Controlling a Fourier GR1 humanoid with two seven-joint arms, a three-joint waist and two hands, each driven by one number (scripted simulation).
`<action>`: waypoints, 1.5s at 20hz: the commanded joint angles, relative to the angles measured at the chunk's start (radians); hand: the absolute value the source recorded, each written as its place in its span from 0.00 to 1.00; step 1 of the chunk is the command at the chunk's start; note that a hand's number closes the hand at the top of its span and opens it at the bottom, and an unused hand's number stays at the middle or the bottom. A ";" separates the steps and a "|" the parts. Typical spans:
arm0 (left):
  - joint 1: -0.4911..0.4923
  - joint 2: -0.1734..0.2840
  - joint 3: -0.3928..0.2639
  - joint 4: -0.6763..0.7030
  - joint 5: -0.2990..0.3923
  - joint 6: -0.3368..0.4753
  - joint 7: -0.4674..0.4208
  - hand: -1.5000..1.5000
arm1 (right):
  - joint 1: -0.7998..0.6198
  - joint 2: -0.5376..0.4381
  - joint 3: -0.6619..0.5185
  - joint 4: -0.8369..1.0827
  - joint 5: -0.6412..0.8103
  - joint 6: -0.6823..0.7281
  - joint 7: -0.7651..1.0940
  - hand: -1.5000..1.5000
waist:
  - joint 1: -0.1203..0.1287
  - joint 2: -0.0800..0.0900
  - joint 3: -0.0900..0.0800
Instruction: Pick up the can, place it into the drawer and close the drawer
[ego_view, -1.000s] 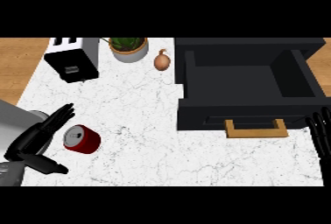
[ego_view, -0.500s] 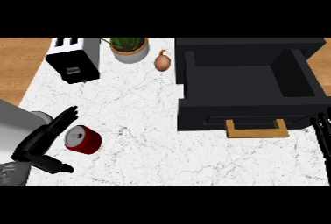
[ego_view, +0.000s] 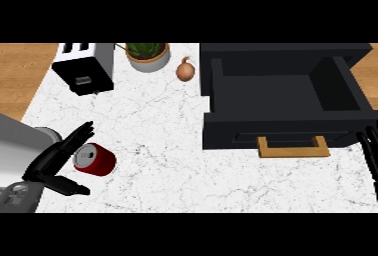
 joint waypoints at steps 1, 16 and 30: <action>-0.054 -0.007 0.000 0.079 0.006 -0.082 -0.089 0.00 | -0.022 0.013 0.016 0.002 0.028 -0.018 0.001 0.00 | -0.003 0.008 -0.014; -0.146 -0.035 -0.052 0.168 -0.008 -0.094 -0.123 0.00 | 0.023 -0.015 -0.048 -0.049 -0.069 0.024 0.045 0.00 | -0.004 0.007 -0.013; -0.155 -0.115 -0.077 0.124 0.067 -0.162 -0.056 1.00 | 0.007 0.028 -0.022 -0.067 -0.042 -0.011 0.064 0.00 | 0.005 0.006 -0.013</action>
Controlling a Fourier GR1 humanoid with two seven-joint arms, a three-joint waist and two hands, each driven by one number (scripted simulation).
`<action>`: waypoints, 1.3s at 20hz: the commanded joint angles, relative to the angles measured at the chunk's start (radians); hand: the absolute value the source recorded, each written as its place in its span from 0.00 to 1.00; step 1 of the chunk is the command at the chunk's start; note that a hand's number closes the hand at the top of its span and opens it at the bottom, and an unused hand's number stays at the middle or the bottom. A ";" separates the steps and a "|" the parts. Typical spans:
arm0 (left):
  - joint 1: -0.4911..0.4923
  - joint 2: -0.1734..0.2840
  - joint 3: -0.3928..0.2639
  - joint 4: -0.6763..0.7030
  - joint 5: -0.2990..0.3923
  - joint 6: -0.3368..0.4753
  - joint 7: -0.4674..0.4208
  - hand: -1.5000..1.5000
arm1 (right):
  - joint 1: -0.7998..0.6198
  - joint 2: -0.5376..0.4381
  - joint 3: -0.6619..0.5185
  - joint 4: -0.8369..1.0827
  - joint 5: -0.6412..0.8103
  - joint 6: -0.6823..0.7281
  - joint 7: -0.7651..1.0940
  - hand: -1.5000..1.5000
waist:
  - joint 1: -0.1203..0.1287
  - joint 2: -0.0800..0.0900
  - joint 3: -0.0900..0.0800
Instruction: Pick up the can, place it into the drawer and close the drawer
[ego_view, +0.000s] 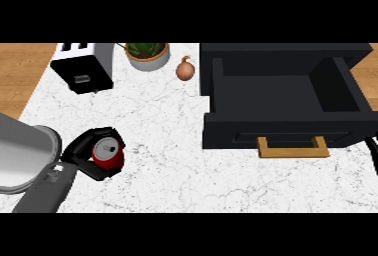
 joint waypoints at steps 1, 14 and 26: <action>0.005 0.016 -0.008 -0.056 0.034 -0.169 -0.039 1.00 | 0.040 0.003 -0.013 -0.022 -0.023 0.014 0.007 0.00 | 0.003 -0.003 0.001; 0.041 -0.196 0.252 -0.305 0.280 0.490 0.251 1.00 | 0.055 0.022 -0.002 -0.038 0.000 -0.011 -0.012 0.00 | 0.020 -0.009 0.002; 0.042 -0.308 0.017 -0.844 0.185 0.676 0.663 1.00 | 0.088 0.023 0.010 -0.049 -0.015 0.008 -0.048 0.00 | 0.004 -0.004 0.001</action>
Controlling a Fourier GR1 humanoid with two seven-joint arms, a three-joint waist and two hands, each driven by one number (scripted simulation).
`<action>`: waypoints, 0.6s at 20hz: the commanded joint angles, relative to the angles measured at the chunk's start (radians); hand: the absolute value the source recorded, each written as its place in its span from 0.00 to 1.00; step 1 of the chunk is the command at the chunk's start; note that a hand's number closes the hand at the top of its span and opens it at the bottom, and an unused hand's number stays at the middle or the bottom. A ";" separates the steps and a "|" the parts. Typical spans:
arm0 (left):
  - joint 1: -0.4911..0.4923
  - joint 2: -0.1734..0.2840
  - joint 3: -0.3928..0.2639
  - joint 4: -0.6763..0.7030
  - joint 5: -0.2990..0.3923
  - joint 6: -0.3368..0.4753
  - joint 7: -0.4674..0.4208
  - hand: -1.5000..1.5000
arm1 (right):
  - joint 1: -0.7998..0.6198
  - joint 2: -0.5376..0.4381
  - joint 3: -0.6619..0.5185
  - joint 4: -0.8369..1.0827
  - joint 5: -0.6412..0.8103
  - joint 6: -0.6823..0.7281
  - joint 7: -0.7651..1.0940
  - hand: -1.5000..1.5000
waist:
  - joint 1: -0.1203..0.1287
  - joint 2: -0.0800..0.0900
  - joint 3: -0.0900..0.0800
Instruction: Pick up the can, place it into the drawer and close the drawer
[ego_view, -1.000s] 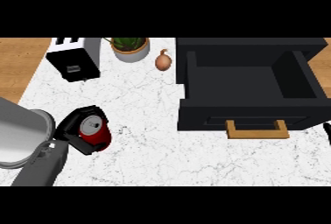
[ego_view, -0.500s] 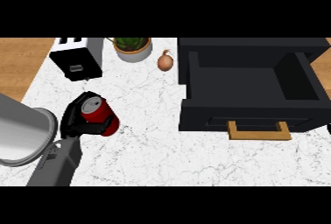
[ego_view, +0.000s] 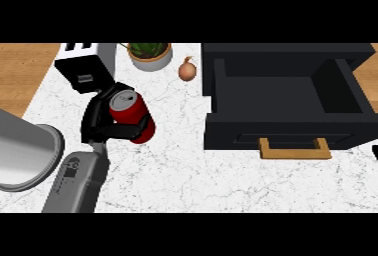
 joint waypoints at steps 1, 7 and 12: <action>-0.091 -0.009 -0.050 -0.118 -0.027 0.046 0.155 1.00 | -0.033 0.007 0.013 0.010 0.031 -0.020 0.004 0.00 | -0.004 0.003 0.000; -0.141 -0.034 -0.197 -0.210 -0.033 0.179 0.317 1.00 | -0.013 -0.067 -0.104 -0.019 -0.106 0.041 0.042 0.00 | -0.013 0.002 -0.001; -0.349 -0.034 -0.270 -0.178 -0.057 0.313 0.442 1.00 | -0.028 -0.042 -0.074 0.019 -0.062 0.038 0.013 0.00 | -0.018 0.003 0.000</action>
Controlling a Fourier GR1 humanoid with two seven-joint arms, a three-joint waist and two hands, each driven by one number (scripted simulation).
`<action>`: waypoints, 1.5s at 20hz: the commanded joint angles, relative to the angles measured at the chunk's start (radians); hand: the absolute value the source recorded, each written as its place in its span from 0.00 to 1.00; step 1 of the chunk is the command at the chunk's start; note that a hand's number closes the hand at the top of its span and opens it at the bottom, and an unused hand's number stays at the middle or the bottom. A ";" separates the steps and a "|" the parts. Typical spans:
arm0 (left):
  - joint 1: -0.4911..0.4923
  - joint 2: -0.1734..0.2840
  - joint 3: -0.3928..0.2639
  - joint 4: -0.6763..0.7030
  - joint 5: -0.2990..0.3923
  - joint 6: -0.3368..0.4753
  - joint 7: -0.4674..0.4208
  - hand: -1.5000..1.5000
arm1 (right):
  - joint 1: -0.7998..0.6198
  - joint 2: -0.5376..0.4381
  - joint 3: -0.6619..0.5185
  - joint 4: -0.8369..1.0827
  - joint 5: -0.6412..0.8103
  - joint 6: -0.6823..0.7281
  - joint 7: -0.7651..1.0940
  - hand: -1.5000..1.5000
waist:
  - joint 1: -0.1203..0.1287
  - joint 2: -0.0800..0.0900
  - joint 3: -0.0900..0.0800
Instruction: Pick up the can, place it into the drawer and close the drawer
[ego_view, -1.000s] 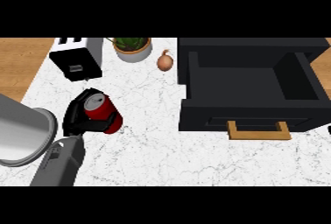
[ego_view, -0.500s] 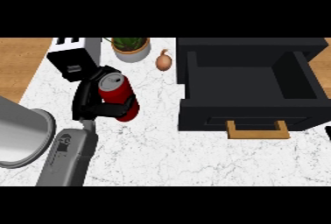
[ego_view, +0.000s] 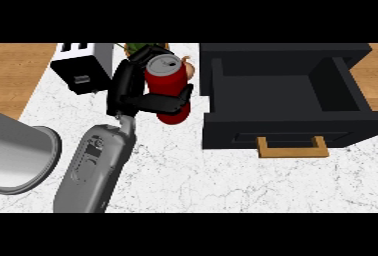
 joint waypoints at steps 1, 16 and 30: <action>-0.063 -0.003 -0.104 -0.021 -0.007 0.094 0.054 1.00 | 0.005 -0.022 -0.055 0.004 -0.048 0.025 -0.003 0.00 | -0.001 0.000 0.000; -0.604 -0.003 -0.105 0.458 0.095 0.259 0.087 1.00 | -0.041 0.000 -0.008 0.006 0.019 0.014 0.018 0.00 | -0.025 0.008 0.000; -0.833 -0.003 -0.197 0.774 0.287 0.307 -0.021 1.00 | -0.099 -0.009 -0.013 0.039 0.007 0.010 0.041 0.00 | -0.044 0.012 0.001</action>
